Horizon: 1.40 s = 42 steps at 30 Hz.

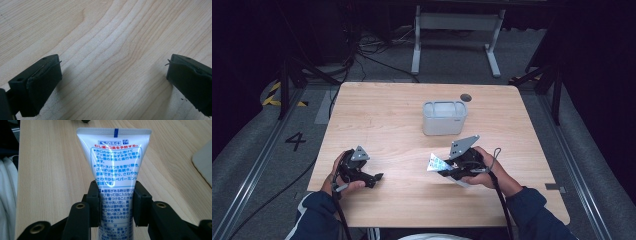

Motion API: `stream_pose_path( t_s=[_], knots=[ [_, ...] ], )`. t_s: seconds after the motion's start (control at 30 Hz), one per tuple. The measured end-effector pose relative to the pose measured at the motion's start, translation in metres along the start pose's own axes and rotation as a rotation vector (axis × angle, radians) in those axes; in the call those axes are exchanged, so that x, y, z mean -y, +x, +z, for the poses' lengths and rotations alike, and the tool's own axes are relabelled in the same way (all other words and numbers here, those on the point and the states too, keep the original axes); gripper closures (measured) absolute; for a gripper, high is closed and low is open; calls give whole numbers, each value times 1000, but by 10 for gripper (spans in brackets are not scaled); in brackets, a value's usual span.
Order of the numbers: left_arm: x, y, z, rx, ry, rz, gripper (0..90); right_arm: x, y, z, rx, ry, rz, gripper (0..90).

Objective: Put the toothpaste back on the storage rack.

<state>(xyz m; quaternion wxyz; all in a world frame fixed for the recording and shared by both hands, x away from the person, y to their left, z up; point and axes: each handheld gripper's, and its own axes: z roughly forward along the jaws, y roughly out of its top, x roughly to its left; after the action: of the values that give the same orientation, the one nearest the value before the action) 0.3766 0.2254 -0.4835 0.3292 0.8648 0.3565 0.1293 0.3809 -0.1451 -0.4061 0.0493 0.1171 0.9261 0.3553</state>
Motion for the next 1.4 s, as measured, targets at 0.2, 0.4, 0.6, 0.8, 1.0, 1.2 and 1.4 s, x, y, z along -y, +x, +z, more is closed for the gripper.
stream_pose_path(
  t_s=[0.2,0.4,0.6,0.8,1.0,1.2,1.4],
  knots=[
    [0,0,0,0,0,0,2,3,-3,-11,8,-49,11,659],
    [0,0,0,1,1,-2,2,5,-5,-19,23,-84,12,659],
    [0,0,0,0,0,0,2,6,-8,-32,42,-131,28,659],
    [0,0,0,0,0,0,2,7,-10,-47,66,-173,26,659],
    [0,0,0,0,0,0,2,9,-17,-64,88,-237,50,658],
    [0,0,0,0,0,0,2,11,-20,-76,115,-275,60,656],
    [0,0,0,1,1,-1,2,13,-22,-83,138,-306,58,654]
  ],
)
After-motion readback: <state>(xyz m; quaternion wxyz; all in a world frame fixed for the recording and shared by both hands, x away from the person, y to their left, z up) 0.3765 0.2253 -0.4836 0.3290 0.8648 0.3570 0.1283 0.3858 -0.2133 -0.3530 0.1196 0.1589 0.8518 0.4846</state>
